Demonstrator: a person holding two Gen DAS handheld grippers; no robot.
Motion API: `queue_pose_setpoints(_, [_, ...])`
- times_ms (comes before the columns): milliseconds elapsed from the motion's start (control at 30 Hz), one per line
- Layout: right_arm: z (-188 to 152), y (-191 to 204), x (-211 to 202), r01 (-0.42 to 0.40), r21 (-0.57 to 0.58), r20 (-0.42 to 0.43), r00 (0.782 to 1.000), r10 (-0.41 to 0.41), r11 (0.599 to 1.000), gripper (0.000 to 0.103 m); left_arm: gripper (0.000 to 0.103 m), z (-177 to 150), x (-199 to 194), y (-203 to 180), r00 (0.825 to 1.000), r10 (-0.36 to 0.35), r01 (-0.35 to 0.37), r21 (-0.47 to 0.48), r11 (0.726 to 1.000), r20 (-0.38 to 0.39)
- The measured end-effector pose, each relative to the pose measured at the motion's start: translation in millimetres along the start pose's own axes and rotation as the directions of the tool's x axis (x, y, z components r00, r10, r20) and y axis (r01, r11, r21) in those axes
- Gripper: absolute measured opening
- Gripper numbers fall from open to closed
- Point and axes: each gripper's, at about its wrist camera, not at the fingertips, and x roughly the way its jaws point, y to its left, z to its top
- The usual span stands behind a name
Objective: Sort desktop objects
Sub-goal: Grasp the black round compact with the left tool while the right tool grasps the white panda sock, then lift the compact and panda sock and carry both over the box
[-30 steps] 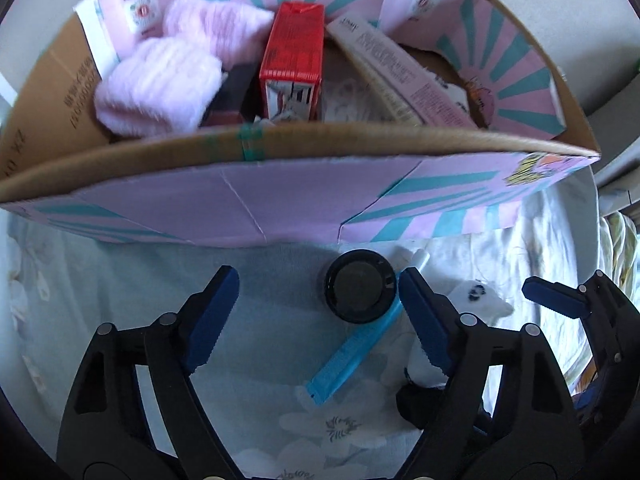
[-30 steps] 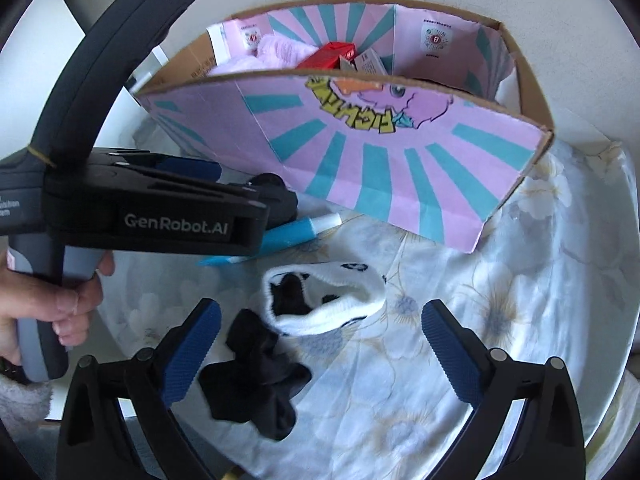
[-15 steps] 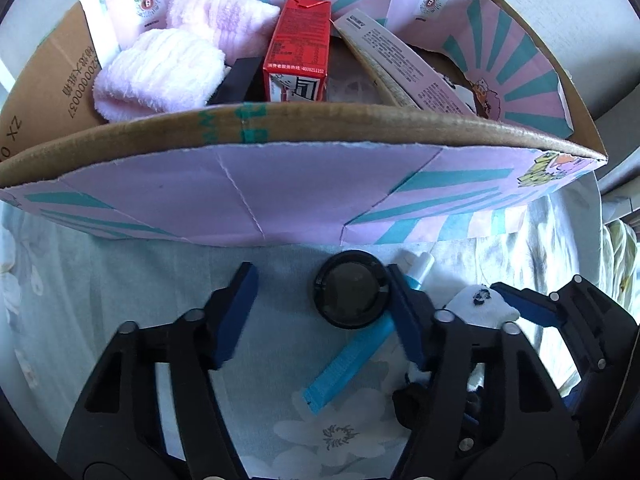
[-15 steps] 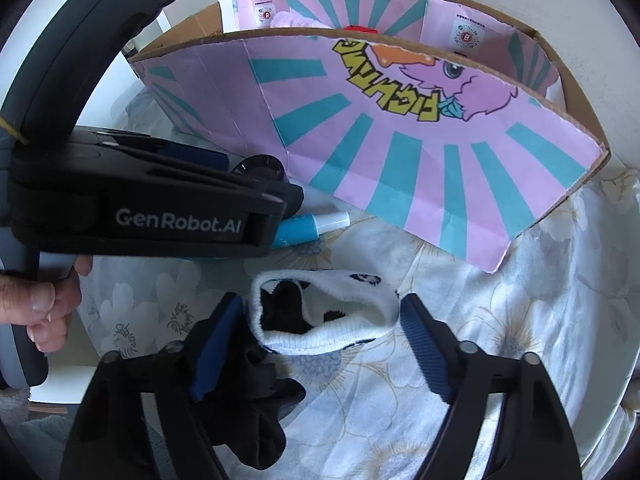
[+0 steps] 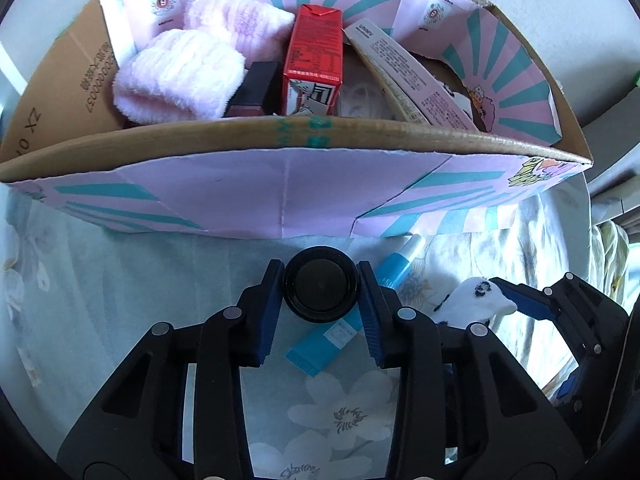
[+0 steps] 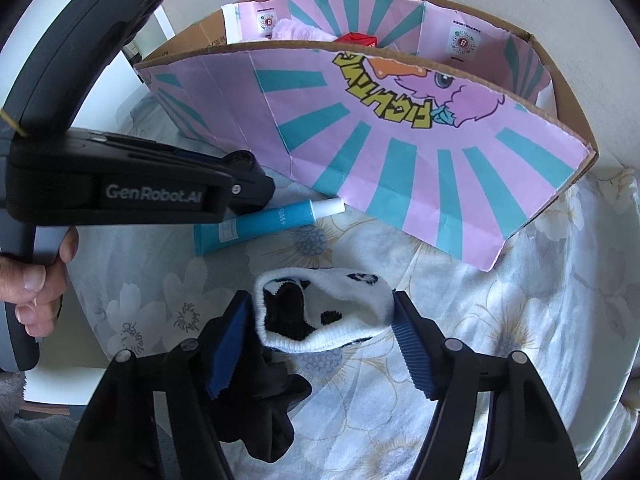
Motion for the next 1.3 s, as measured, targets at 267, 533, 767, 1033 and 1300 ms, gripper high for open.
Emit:
queue_pose_setpoints(267, [0,2,-12,0.001,0.013,0.015,1.0,-0.001,1.0,0.065,0.033,-1,-15,-2,1.0,0.008,-0.008,0.006,1.0,0.009])
queue_pose_setpoints(533, [7,-5,-28,-0.023,0.052,0.004,1.0,0.023,0.998,0.065,0.033,10,-38,-2,1.0,0.008,-0.009,0.036,0.999,0.026])
queue_pose_setpoints(767, [19,-17,-29,-0.015,0.098,0.005,1.0,0.015,0.995,0.065,0.033,9,-55,35,0.999,-0.007,0.006,0.031,0.999,0.04])
queue_pose_setpoints(1033, [30,-10,-19,-0.016,0.098,-0.01,1.0,0.017,0.995,0.065,0.033,20,-40,34,1.0,-0.008,0.007,0.041,0.999,0.027])
queue_pose_setpoints(1300, [24,-20,2,-0.025,0.148,-0.069,0.997,0.036,0.989,0.067,0.033,18,-29,30,1.0,-0.009,0.008,0.044,0.999,0.009])
